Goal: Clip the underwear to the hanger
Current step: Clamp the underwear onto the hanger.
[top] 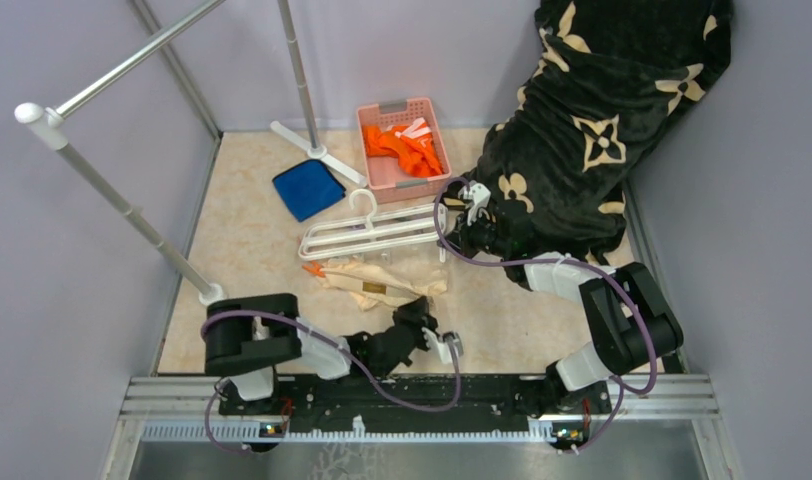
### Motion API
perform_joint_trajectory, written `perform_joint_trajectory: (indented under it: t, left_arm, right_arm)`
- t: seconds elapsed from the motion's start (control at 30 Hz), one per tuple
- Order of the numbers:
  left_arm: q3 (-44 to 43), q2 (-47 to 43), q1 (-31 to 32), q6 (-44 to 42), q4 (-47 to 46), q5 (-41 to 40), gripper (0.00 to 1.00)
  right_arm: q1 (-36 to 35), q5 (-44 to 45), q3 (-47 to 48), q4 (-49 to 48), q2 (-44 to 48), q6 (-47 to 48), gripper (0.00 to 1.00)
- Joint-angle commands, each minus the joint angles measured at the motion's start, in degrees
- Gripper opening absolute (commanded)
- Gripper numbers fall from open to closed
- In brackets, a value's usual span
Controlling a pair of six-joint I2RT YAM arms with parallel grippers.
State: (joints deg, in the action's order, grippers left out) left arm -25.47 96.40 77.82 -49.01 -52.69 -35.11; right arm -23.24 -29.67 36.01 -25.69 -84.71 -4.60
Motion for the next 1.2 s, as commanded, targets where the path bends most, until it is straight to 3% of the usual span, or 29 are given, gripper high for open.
perform_joint_trajectory:
  t: [0.0, 0.23, 0.43, 0.57, 0.73, 1.0, 1.17]
  left_arm:
    - [-1.46, 4.34, 5.66, 2.06, -10.18, -7.76, 0.28]
    - [-0.99, 1.78, 8.05, 11.24, -4.81, -6.82, 0.44]
    - [-1.27, -9.64, 8.27, 16.33, 4.61, -3.59, 0.58]
    - [-2.58, -22.73, 4.55, 22.29, 19.35, 12.09, 0.6]
    - [-4.04, -32.41, -9.36, 27.36, 33.77, 41.34, 0.57]
    - [-14.73, -24.08, -25.54, 10.4, 57.51, 72.34, 0.53]
    - [-18.79, -16.88, -30.76, 4.51, 58.5, 77.44, 0.53]
  right_arm:
    - [-0.49, -0.82, 0.83, -4.14, 2.22, -0.11, 0.0]
    - [-0.49, -0.81, 0.47, -3.66, 2.35, 0.43, 0.0]
    - [-0.53, -1.11, 0.29, -3.82, 2.6, 0.39, 0.0]
    - [-0.49, -1.4, 0.16, -4.0, 2.55, 0.4, 0.0]
    - [-0.44, -1.77, 0.09, -4.74, 2.19, 0.35, 0.0]
    - [-0.54, -2.77, 0.64, -5.2, 1.54, -0.31, 0.0]
    - [-0.58, -3.32, 0.73, -5.68, 1.04, -1.05, 0.0]
